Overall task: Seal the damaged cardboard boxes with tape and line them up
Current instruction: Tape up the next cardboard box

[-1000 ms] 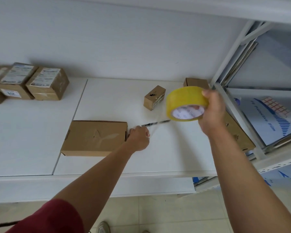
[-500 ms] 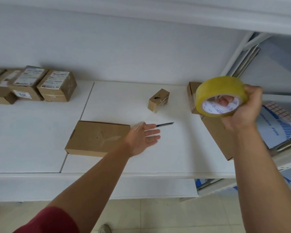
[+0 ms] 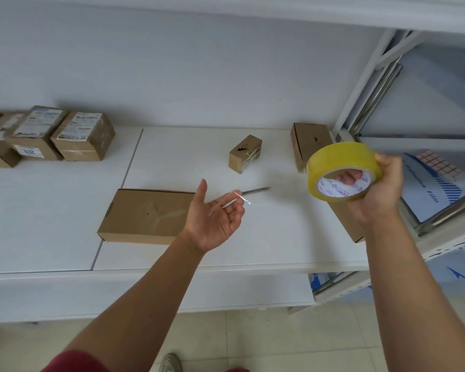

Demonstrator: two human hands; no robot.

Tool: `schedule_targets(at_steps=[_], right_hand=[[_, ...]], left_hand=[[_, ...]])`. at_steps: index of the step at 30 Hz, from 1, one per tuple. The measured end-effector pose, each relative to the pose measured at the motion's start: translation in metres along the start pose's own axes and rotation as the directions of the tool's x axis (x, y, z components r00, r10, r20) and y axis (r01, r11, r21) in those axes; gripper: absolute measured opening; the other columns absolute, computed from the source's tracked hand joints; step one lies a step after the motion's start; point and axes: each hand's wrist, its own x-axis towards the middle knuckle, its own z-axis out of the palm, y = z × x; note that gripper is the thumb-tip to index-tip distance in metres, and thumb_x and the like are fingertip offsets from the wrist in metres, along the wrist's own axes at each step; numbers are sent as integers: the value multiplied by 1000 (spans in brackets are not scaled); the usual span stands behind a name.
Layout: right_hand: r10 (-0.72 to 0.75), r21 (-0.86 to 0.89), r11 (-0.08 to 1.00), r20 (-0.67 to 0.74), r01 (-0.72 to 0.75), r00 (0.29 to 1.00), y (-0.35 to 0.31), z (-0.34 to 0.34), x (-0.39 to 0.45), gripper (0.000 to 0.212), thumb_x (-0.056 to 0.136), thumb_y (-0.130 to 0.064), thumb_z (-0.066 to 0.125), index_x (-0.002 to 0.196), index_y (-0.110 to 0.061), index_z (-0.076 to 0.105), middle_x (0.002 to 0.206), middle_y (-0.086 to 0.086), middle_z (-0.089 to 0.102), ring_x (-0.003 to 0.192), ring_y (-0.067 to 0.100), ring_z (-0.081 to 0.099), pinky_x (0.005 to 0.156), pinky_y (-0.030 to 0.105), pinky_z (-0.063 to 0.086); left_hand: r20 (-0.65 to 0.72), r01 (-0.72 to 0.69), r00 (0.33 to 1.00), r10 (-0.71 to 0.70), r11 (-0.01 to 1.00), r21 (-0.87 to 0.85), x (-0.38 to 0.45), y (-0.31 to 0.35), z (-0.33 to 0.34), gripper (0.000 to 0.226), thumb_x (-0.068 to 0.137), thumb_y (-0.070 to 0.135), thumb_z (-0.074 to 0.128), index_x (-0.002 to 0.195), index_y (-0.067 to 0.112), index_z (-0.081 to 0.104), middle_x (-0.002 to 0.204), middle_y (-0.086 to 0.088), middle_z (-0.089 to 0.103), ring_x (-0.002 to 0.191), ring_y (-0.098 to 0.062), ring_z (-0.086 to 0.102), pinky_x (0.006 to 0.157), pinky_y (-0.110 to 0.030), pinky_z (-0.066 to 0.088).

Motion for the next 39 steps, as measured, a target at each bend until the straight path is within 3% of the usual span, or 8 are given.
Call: schedule_targets(at_steps=[3, 6, 12, 20, 25, 29, 35, 39], right_hand=[[12, -25, 1000, 13, -12, 1000, 1, -3, 0, 17, 86, -33, 50, 77, -20, 58, 73, 0, 59, 73, 18, 62, 74, 30, 54], [23, -56, 998, 10, -22, 1000, 2, -5, 2, 16, 80, -35, 54, 75, -20, 59, 72, 0, 59, 71, 16, 63, 72, 29, 54], [83, -152, 985, 11, -80, 996, 12, -9, 9, 24, 65, -39, 63, 77, -21, 55, 75, 1, 53, 72, 17, 57, 74, 32, 48], [195, -424, 895, 101, -135, 976, 52, 13, 0, 22, 70, -39, 57, 81, -20, 57, 74, 1, 58, 70, 16, 61, 68, 30, 51], [204, -589, 803, 129, -90, 970, 76, 41, -16, 18, 67, -44, 59, 59, -29, 55, 62, 0, 46, 56, 15, 51, 65, 32, 47], [162, -785, 615, 223, 79, 961, 91, 67, -34, 34, 68, -53, 53, 61, -21, 45, 59, -12, 41, 54, 7, 49, 69, 36, 48], [71, -901, 380, 252, 208, 965, 115, 96, -66, 39, 71, -55, 46, 67, -16, 41, 59, -9, 41, 63, 14, 42, 62, 34, 33], [52, -895, 419, 194, 155, 980, 127, 108, -92, 40, 72, -55, 46, 68, -16, 38, 58, -11, 38, 57, 6, 37, 61, 33, 31]], left_hand=[[-15, -2, 1000, 3, 999, 48, -13, 6, 5, 76, 80, 73, 54, 107, 3, 67, 90, -11, 68, 75, -22, 69, 64, -30, 60], [-49, -11, 999, 24, 968, 252, -27, 11, 7, 37, 82, 40, 71, 97, 6, 73, 91, -9, 70, 76, -19, 70, 66, -28, 60], [-168, 2, 975, 145, 750, 661, -53, 35, 5, 6, 91, 11, 61, 89, 7, 66, 105, -12, 74, 87, -23, 73, 70, -32, 59], [-133, 60, 929, 345, 216, 975, -111, 69, 7, 24, 101, 7, 53, 78, 15, 55, 69, 4, 56, 66, -11, 56, 65, -25, 55], [15, 140, 885, 466, -295, 945, -131, 102, -4, 25, 98, 15, 54, 73, 21, 52, 64, 13, 53, 56, 0, 47, 57, -20, 43], [-30, 161, 912, 409, -290, 943, -139, 130, -16, 19, 97, 8, 52, 80, 16, 53, 68, 2, 57, 58, -8, 54, 63, -31, 50], [-123, 106, 987, 107, 157, 982, -151, 178, -40, 29, 93, -4, 60, 117, 11, 61, 84, 4, 65, 78, -8, 64, 72, -19, 52], [-167, 175, 983, 72, -133, 976, -144, 205, -50, 18, 83, -5, 61, 83, 12, 64, 74, 3, 61, 69, -7, 58, 65, -16, 47]])
